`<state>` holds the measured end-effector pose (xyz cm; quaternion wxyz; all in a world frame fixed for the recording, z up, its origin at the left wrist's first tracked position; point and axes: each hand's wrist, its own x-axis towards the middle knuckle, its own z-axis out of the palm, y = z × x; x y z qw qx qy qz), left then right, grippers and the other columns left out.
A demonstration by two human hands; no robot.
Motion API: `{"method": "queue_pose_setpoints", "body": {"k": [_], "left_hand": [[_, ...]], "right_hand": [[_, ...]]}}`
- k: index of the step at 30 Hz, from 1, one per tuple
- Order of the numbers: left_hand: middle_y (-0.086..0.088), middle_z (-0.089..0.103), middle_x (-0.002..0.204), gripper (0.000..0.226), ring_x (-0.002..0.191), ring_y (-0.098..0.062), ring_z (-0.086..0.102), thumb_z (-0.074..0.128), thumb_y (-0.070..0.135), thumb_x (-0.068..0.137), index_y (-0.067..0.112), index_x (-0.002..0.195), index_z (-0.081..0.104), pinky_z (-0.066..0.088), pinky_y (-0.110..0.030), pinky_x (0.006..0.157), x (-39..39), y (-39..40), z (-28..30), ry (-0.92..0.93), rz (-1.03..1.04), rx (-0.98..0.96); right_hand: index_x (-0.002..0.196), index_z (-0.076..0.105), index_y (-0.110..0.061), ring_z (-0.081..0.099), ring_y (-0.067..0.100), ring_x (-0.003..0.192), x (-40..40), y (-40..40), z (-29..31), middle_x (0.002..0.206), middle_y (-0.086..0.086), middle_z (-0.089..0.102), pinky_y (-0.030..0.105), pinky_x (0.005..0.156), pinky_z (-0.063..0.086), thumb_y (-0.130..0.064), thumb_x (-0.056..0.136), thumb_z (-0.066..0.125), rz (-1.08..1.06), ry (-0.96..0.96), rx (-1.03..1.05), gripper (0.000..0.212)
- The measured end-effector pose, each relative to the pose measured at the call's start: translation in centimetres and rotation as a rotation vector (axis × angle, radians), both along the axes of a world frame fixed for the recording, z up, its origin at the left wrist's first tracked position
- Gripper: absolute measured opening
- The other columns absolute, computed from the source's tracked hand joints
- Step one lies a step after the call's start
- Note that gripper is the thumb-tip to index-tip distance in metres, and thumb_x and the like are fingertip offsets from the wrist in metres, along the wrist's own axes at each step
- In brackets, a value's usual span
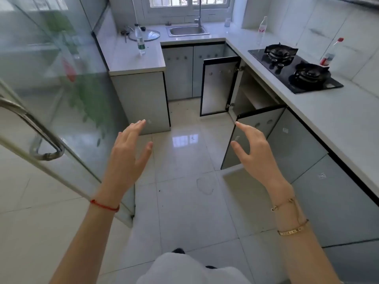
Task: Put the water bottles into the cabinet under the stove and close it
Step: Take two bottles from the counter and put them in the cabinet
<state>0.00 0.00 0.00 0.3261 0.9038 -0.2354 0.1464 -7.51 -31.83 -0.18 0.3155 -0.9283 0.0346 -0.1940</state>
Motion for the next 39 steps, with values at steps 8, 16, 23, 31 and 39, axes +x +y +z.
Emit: {"method": "queue_pose_setpoints", "body": {"k": [8,16,23,31,39], "left_hand": [[-0.004,0.04,0.152,0.054,0.144,-0.019,0.033,0.051,0.029,0.098,0.016,0.149,0.034,0.031,-0.053,0.116,3.1,-1.7,-1.4,0.044,0.046,0.003],[-0.005,0.043,0.15,0.054,0.142,-0.02,0.036,0.053,0.026,0.098,0.013,0.147,0.037,0.032,-0.048,0.116,11.4,-4.5,-4.1,0.126,0.054,-0.023],[-0.005,0.045,0.149,0.052,0.142,-0.02,0.037,0.054,0.023,0.097,0.013,0.146,0.039,0.032,-0.049,0.116,25.9,-8.1,-4.4,0.132,0.036,-0.054],[-0.005,0.045,0.148,0.052,0.143,-0.02,0.035,0.055,0.022,0.097,0.014,0.145,0.04,0.03,-0.05,0.117,42.9,-12.7,-2.4,0.115,0.044,-0.027],[-0.005,0.045,0.148,0.051,0.142,-0.022,0.037,0.054,0.023,0.097,0.014,0.145,0.039,0.03,-0.052,0.116,55.7,-18.3,-3.2,0.175,0.045,-0.011]], "right_hand": [[0.145,0.041,-0.018,0.036,0.013,0.137,3.9,-2.0,-1.9,0.144,-0.001,0.048,0.033,0.115,0.029,-0.028,0.096,0.057,-0.009,0.054,0.007,0.052],[0.144,0.042,-0.016,0.038,0.014,0.136,12.8,-4.6,-4.5,0.143,0.0,0.049,0.03,0.114,0.029,-0.026,0.096,0.057,-0.004,0.121,0.017,0.051],[0.145,0.041,-0.017,0.037,0.011,0.136,26.8,-8.0,-5.2,0.143,-0.001,0.048,0.022,0.11,0.025,-0.027,0.097,0.056,-0.005,0.174,0.024,0.051],[0.145,0.041,-0.02,0.038,0.01,0.136,43.2,-12.4,-3.8,0.143,-0.003,0.048,0.032,0.115,0.033,-0.031,0.097,0.055,-0.005,0.157,0.03,0.051],[0.143,0.043,-0.018,0.04,0.011,0.135,56.3,-17.4,-4.9,0.141,-0.002,0.05,0.036,0.115,0.034,-0.029,0.096,0.056,-0.01,0.133,0.045,0.049]]}}
